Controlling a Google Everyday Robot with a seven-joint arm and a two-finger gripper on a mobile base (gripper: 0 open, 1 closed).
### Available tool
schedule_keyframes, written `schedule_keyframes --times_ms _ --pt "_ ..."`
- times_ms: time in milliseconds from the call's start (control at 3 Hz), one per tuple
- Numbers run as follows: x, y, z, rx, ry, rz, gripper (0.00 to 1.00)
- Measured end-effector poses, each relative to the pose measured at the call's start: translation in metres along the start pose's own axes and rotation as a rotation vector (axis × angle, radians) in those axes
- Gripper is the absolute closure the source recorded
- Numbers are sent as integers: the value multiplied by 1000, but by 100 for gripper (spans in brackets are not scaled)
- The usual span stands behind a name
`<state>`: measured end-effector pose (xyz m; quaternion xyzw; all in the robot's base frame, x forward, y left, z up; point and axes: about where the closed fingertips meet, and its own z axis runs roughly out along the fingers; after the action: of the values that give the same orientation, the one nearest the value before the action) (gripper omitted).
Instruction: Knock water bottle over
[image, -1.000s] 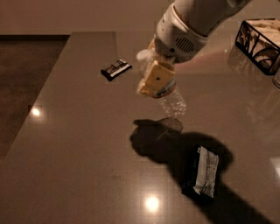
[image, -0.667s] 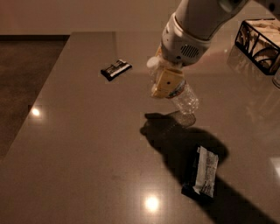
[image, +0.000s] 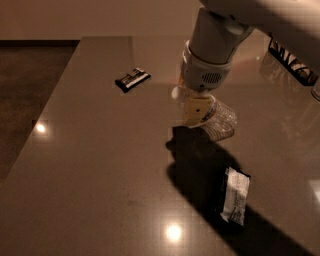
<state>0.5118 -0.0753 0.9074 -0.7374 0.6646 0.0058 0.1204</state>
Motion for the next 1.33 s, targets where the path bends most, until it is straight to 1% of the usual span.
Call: schedule_keyframes --times_ms 333,667,1000,1333 --pt "2 6 12 -35 38 -42 58" --pt "-1 14 22 -57 42 -67 36" --pt "-2 14 22 -52 41 -67 12" --pt "-2 13 22 -48 40 -67 0"
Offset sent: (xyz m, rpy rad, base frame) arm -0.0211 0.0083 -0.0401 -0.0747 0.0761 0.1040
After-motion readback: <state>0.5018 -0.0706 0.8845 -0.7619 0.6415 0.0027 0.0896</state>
